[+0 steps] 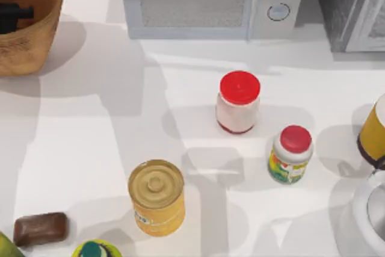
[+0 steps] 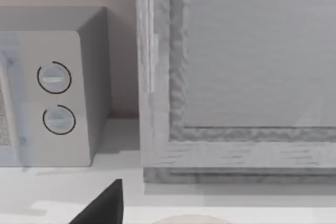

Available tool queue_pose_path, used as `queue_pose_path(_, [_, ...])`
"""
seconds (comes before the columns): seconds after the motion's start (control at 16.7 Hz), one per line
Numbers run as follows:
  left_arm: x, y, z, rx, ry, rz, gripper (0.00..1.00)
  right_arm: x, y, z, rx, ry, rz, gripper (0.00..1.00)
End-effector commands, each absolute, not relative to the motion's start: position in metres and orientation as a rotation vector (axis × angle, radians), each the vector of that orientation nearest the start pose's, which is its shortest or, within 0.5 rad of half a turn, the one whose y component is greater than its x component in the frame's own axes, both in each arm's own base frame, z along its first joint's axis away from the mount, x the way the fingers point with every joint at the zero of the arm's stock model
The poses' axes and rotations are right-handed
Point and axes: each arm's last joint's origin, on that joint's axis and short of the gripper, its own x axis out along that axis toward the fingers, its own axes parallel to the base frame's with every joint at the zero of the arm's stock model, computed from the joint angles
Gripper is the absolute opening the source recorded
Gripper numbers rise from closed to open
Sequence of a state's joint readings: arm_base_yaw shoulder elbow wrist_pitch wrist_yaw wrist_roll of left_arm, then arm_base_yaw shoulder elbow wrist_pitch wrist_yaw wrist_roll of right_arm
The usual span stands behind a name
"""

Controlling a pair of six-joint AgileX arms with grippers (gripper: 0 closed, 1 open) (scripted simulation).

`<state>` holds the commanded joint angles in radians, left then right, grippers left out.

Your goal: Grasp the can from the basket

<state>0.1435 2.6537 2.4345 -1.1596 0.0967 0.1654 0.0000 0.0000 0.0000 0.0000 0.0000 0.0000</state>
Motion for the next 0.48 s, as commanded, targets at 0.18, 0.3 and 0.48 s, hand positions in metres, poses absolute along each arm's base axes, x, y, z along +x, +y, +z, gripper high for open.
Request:
queue_pose_path(0.18, [0.524, 0.08, 0.132, -0.031, 1.367, -0.054, 0.0, 0.106, -0.001, 0.16, 0.0, 0.0, 0.0, 1.0])
queue_pose_path(0.3, [0.522, 0.081, 0.151, -0.03, 1.333, -0.045, 0.0, 0.106, -0.001, 0.16, 0.0, 0.0, 0.0, 1.0])
queue_pose_path(0.48, [0.516, 0.087, 0.164, -0.048, 1.307, -0.035, 0.0, 0.106, -0.001, 0.16, 0.0, 0.0, 0.0, 1.0])
